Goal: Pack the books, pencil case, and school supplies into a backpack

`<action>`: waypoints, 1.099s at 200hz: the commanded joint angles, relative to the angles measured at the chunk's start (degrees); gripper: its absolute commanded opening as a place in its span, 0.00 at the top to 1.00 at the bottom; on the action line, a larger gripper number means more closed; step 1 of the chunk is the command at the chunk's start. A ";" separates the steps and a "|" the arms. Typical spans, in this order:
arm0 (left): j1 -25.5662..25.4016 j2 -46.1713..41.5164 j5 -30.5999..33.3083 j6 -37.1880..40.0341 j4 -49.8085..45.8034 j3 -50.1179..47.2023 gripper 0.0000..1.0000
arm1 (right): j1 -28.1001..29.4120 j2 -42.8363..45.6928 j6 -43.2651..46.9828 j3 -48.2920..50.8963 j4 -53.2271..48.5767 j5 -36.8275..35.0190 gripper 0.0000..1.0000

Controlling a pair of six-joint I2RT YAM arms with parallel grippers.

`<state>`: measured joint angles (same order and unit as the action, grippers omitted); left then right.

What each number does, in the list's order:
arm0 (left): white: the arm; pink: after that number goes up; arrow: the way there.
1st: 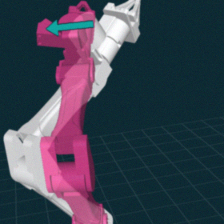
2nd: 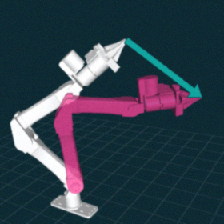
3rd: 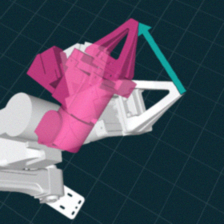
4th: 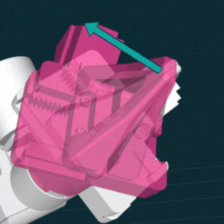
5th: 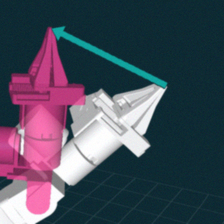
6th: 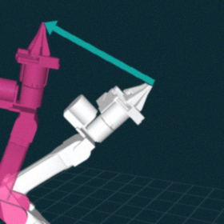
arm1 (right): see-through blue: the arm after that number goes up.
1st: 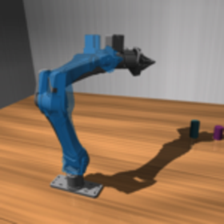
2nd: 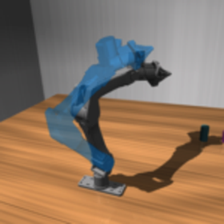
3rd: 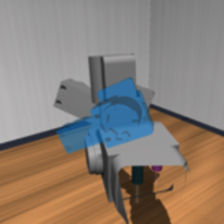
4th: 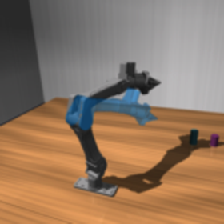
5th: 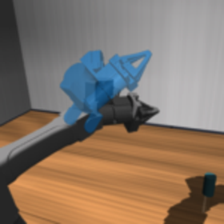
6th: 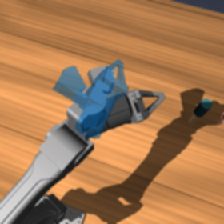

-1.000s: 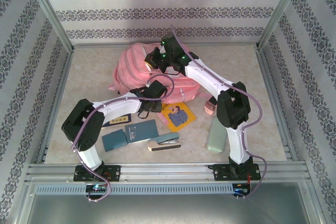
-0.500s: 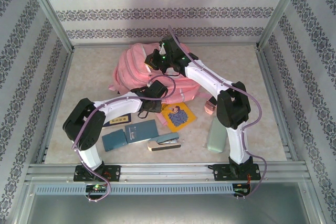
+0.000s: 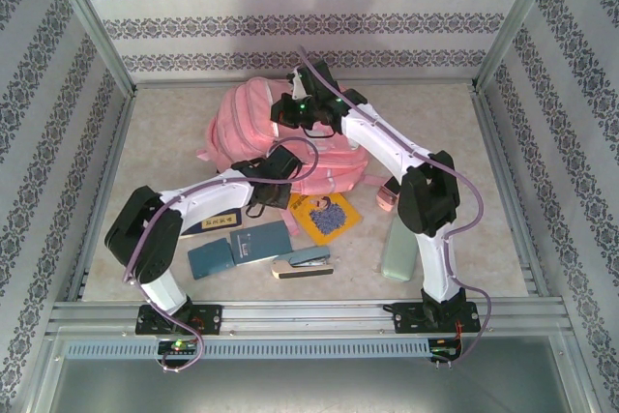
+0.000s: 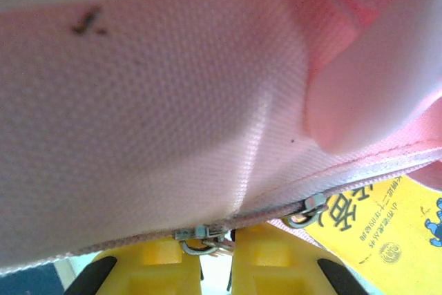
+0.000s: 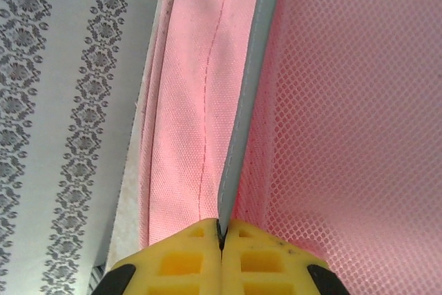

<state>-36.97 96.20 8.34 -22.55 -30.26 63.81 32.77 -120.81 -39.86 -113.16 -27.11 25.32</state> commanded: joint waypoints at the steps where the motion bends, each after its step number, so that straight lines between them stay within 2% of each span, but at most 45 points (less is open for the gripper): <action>1: 2.91 -3.99 3.10 -0.31 -1.14 -0.23 1.00 | -0.21 -1.18 5.88 -2.84 -8.64 -0.44 1.00; 35: 3.05 -5.65 1.35 0.48 -1.29 -0.40 1.00 | -0.06 -4.04 9.75 -7.45 -12.22 0.31 1.00; 47: 3.05 -5.78 -0.50 0.05 -0.23 -0.52 1.00 | -0.16 -4.53 10.03 -8.89 -13.04 0.59 0.81; 60: 3.05 -5.47 -3.08 -0.38 0.74 -0.34 1.00 | -0.58 -2.44 9.39 -7.47 -11.73 -0.03 0.78; 77: 3.05 -4.92 -4.41 -0.95 0.78 0.26 1.00 | -1.82 3.57 7.38 -0.43 -7.14 -2.47 0.64; 114: 3.31 -5.80 -5.53 -0.58 1.32 0.31 1.00 | -3.65 15.79 0.52 14.41 -2.86 -7.28 0.51; 137: 3.54 -6.62 -8.31 -1.27 2.45 0.40 1.00 | -3.20 22.38 -10.19 24.71 -1.96 -11.89 0.50; 164: 3.83 -7.23 -11.07 -2.17 3.37 1.74 1.00 | -1.90 28.77 -23.93 40.60 7.15 -12.48 0.44; 178: 3.99 -7.17 -11.95 -2.37 3.19 3.05 1.00 | -0.88 29.71 -28.87 45.46 10.03 -12.52 0.41; 184: 4.01 -7.16 -12.33 -2.41 3.23 3.55 1.00 | -0.30 29.92 -31.43 47.36 11.69 -12.71 0.34; 197: 4.10 -6.98 -12.96 -2.59 2.94 4.74 1.00 | 0.76 29.95 -36.19 51.35 16.52 -13.10 0.32; 199: 4.10 -6.93 -13.10 -2.63 2.93 4.96 1.00 | 0.96 29.83 -36.83 51.77 17.52 -13.08 0.25; 202: 4.14 -6.84 -13.29 -2.60 2.85 5.28 1.00 | 1.16 29.63 -37.85 52.36 18.59 -13.17 0.22; 220: 4.16 -6.47 -14.75 -3.26 2.99 6.77 1.00 | 2.17 27.23 -42.12 53.72 23.96 -13.37 0.20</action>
<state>-33.52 91.46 -3.99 -24.47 -30.46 66.32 33.63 -91.46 -70.59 -61.04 -15.22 13.80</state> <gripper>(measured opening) 0.057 0.786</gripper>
